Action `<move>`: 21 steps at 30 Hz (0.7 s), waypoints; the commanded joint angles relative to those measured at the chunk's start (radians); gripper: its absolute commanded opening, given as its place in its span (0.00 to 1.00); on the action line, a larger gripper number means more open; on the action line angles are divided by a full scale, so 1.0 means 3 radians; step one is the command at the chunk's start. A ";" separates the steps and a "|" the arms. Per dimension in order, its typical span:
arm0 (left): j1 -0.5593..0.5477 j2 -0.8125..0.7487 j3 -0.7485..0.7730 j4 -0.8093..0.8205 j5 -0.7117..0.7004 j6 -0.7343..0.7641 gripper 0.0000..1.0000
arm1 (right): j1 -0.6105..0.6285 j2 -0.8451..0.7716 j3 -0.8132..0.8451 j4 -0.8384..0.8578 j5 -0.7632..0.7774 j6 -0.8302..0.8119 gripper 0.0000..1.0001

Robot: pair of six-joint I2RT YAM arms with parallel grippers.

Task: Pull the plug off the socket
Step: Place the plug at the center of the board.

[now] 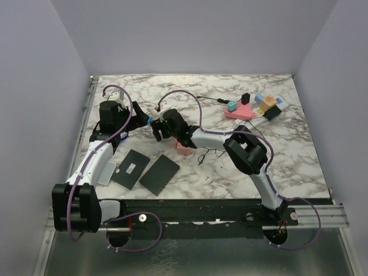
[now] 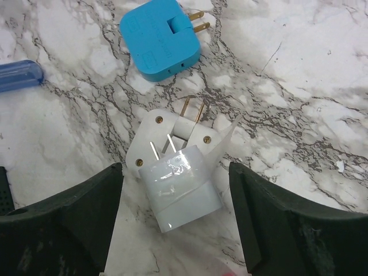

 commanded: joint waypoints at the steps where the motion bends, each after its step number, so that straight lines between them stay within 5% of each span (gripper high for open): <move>1: 0.0026 0.0042 0.0031 0.0007 0.0118 -0.0009 0.95 | 0.0015 -0.0316 -0.0120 0.0169 -0.0105 -0.0012 0.79; 12: -0.0133 -0.0104 -0.0039 0.0101 0.0068 0.0078 0.94 | -0.0039 -0.1472 -0.1037 0.0003 0.0321 0.0276 0.82; 21: -0.1362 -0.0392 -0.0260 0.0101 -0.0937 -0.0327 0.92 | -0.0678 -0.2527 -0.1918 -0.0503 0.0290 0.0623 0.83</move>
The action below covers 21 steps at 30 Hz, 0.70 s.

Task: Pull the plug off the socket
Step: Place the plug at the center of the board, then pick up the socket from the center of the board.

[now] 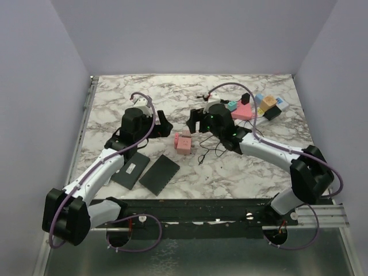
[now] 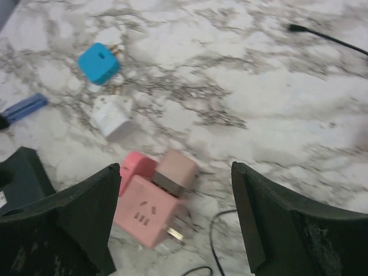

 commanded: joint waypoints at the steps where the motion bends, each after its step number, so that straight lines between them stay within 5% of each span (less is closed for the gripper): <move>1: -0.0573 -0.0191 -0.0198 0.0047 -0.0808 -0.0401 0.92 | -0.0387 -0.0408 -0.0313 -0.0405 0.0112 0.0205 0.83; 10: -0.1581 0.0418 -0.0226 -0.0001 -0.1421 -0.1050 0.93 | -0.0821 -0.0853 -0.0718 -0.0447 0.0142 0.0275 0.84; 21: -0.1696 0.0848 -0.0117 -0.0007 -0.1678 -0.0980 0.94 | -0.0856 -0.0909 -0.0922 -0.0377 0.0011 0.0398 0.84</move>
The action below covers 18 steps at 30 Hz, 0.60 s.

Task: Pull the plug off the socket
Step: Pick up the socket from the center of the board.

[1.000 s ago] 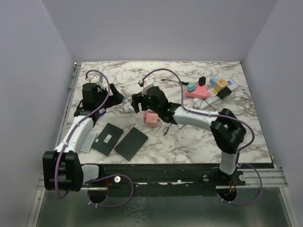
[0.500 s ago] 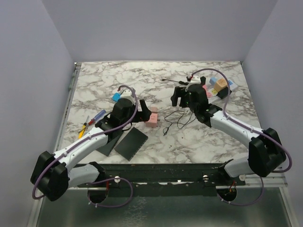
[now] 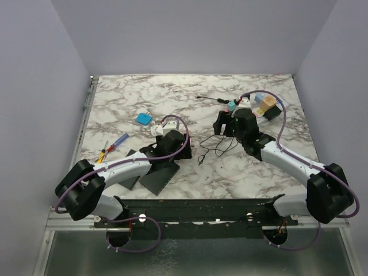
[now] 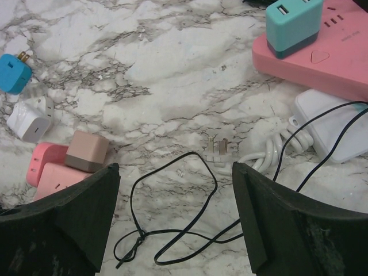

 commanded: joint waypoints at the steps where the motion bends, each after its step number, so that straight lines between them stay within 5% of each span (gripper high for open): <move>1: -0.0018 0.0209 0.0163 0.0020 -0.0194 0.0027 0.94 | -0.0022 -0.0019 -0.0054 -0.0018 -0.0063 0.0101 0.84; 7: -0.0017 0.0366 0.0291 0.0094 -0.0226 0.0221 0.90 | -0.0023 0.0004 -0.0061 -0.0011 -0.0071 0.0144 0.84; 18: -0.0020 0.0606 0.0411 0.0117 -0.0270 0.0376 0.61 | -0.0020 0.0046 -0.0061 -0.0038 -0.0084 0.0173 0.83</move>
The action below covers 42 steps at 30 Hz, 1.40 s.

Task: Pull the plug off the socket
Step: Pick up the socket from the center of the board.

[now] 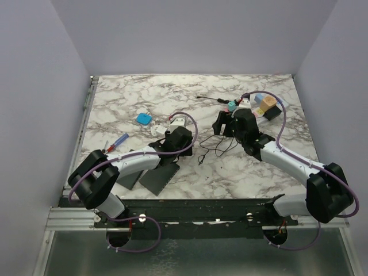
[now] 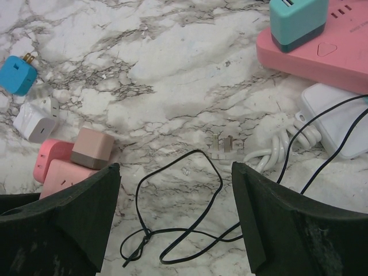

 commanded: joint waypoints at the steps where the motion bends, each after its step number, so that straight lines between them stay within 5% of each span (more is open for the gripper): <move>1: -0.0016 0.0086 0.0080 0.0014 -0.0111 0.0089 0.61 | -0.0019 0.0034 -0.0034 -0.0038 -0.0048 0.0038 0.83; 16: -0.0013 0.0378 0.0248 -0.0055 -0.0160 0.0278 0.72 | -0.0021 0.0102 -0.0026 -0.0044 -0.0104 0.0072 0.83; 25: -0.0010 0.0247 0.0312 -0.0036 -0.0036 0.0744 0.26 | -0.0067 -0.0072 -0.0004 -0.0119 -0.0315 0.0016 0.83; 31: 0.0081 -0.0363 0.0261 -0.0040 0.0630 0.1279 0.00 | -0.0459 -0.0394 -0.0039 -0.0179 -0.1653 -0.0042 0.85; 42: 0.0132 -0.1170 0.0103 0.0094 0.1725 0.1911 0.00 | -0.0829 -0.0591 -0.0065 0.0098 -0.3300 0.0593 0.85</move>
